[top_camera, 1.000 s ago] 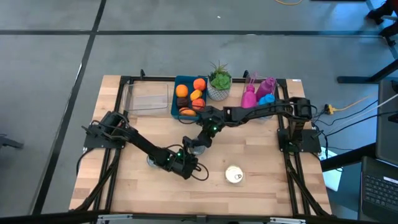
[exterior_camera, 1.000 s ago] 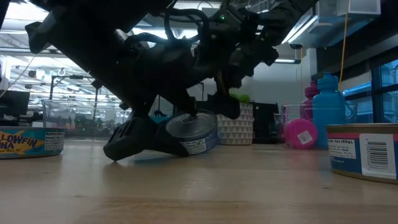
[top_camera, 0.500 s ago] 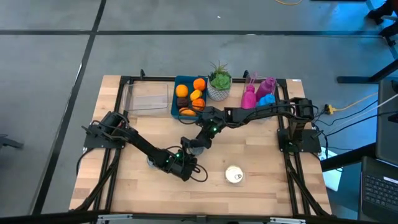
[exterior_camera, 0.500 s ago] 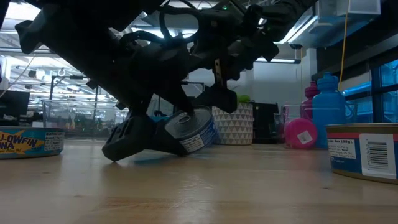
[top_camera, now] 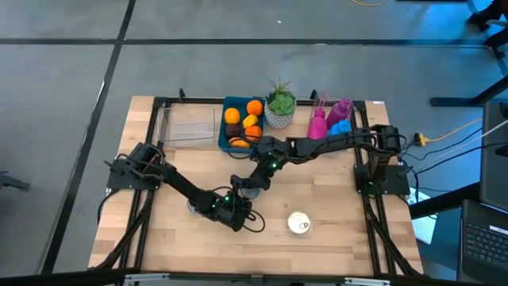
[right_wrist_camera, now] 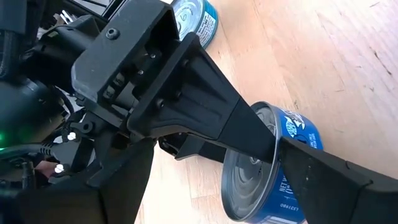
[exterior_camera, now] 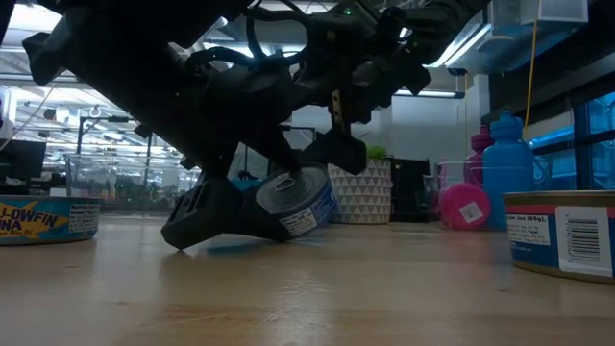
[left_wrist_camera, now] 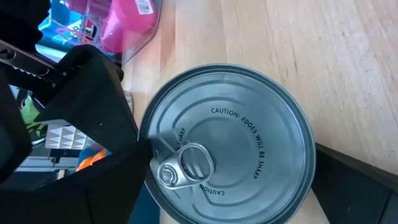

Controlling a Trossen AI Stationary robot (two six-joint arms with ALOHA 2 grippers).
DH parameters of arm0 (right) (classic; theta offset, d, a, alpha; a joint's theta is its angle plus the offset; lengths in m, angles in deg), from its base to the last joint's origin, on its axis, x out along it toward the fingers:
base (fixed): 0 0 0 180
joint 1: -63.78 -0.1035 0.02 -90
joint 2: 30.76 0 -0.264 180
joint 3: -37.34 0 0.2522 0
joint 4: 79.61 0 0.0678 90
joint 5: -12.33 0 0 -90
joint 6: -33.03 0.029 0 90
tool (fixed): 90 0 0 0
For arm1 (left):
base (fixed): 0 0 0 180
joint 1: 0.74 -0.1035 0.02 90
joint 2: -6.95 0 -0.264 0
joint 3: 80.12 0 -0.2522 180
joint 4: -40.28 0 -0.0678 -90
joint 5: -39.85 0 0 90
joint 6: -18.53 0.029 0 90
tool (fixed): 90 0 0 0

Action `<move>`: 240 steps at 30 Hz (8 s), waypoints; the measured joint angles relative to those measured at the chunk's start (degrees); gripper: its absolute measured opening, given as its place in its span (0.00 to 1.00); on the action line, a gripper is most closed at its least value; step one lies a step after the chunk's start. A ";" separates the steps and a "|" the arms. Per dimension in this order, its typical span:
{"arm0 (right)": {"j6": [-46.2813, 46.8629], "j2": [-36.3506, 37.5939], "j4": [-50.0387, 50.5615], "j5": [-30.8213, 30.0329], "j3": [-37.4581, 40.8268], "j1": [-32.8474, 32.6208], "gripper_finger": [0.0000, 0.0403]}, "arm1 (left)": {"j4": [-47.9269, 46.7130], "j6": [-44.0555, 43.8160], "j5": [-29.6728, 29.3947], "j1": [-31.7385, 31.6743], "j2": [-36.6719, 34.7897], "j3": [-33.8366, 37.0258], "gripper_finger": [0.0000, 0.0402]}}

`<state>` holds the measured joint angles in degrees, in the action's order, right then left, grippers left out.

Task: Pick & Place Food Item
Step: Put the blue tuna can into the left transparent bin

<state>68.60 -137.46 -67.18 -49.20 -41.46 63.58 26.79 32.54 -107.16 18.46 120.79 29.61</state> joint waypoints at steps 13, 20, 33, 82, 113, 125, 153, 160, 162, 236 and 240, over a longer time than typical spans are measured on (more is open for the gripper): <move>0.22 -0.03 -1.25 -0.50 0.04 -0.61 0.85 | 0.19 -4.15 -0.65 0.00 0.00 0.00 1.00; -0.39 -0.04 -1.72 -1.46 0.02 -0.93 0.85 | -0.17 -8.62 -2.78 0.54 0.00 -0.02 1.00; -2.99 0.00 -1.81 -0.47 -0.04 -1.04 0.85 | -0.39 -14.66 -3.90 2.01 0.04 0.00 1.00; -3.33 0.02 -2.47 -2.32 -0.04 -1.67 0.85 | -3.64 -28.35 -2.07 5.42 -0.07 0.00 1.00; -4.77 -0.07 -1.34 -6.19 -0.01 -0.87 0.85 | -3.44 -36.99 0.77 9.42 0.00 -0.02 1.00; -4.61 -0.22 -2.39 -6.14 0.13 0.10 0.85 | -3.69 -38.44 0.63 9.97 0.00 -0.02 1.00; -12.55 0.90 20.14 -23.71 -10.93 -0.12 0.85 | -15.74 -44.97 0.96 12.95 -6.43 0.28 1.00; -13.68 0.94 32.95 -32.02 -16.95 -1.03 0.85 | -23.82 -42.43 5.61 13.49 -13.82 0.22 1.00; -13.19 0.94 36.84 -34.75 -18.00 -2.03 0.85 | -25.03 -35.50 5.81 13.44 -16.52 0.13 1.00; 44.54 8.13 63.27 -67.67 -12.70 -49.56 0.85 | -47.60 46.92 43.74 -10.28 -1.07 -34.21 0.88; 44.54 8.13 63.26 -67.67 -12.70 -49.56 0.85 | -47.60 47.39 44.54 -10.27 -1.02 -34.21 0.80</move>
<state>113.15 -129.33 -3.92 -116.87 -54.16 14.03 -20.81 79.93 -62.62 8.19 119.78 -4.59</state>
